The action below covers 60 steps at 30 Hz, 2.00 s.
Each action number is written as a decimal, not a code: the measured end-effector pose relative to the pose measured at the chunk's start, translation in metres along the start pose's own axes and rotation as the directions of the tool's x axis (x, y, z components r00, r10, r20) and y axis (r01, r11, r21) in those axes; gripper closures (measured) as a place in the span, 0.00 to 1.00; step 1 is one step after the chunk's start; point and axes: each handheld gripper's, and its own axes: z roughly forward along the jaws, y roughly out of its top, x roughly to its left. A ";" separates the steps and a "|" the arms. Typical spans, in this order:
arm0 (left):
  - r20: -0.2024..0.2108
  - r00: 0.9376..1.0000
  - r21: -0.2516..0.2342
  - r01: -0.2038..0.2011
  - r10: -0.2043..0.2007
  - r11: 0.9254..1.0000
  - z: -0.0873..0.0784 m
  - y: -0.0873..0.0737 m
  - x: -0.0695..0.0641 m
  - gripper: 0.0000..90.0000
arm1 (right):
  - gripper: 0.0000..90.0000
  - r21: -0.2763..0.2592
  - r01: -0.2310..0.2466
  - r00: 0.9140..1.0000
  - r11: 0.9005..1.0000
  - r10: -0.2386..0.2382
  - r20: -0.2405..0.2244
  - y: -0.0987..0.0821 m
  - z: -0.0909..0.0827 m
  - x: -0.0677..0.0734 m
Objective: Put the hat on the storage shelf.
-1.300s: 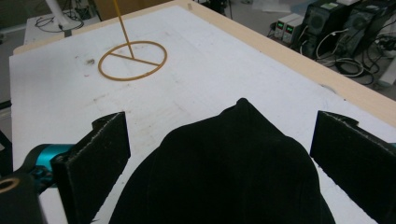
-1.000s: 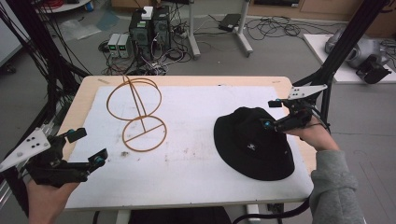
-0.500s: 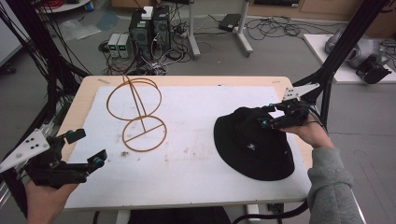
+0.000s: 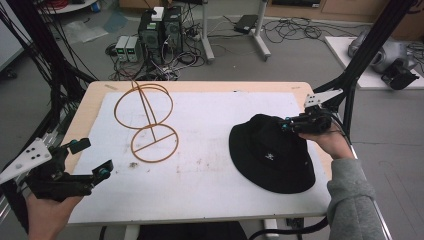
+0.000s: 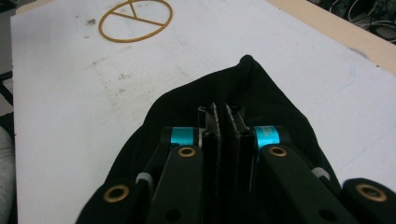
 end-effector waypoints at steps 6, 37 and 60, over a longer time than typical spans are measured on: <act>-0.003 1.000 0.001 -0.002 0.002 1.000 -0.001 0.000 0.000 0.02 | 0.98 0.010 0.007 1.000 1.000 -0.007 -0.001 0.000 0.001 0.002; -0.006 1.000 -0.028 0.005 -0.006 1.000 -0.011 0.004 0.002 0.02 | 0.99 -0.019 0.078 0.994 0.997 -0.079 -0.075 0.070 -0.033 0.030; 0.020 1.000 0.004 0.004 -0.004 1.000 -0.004 -0.003 -0.007 0.02 | 0.99 -0.043 0.211 0.975 0.977 -0.213 -0.054 0.176 -0.055 0.060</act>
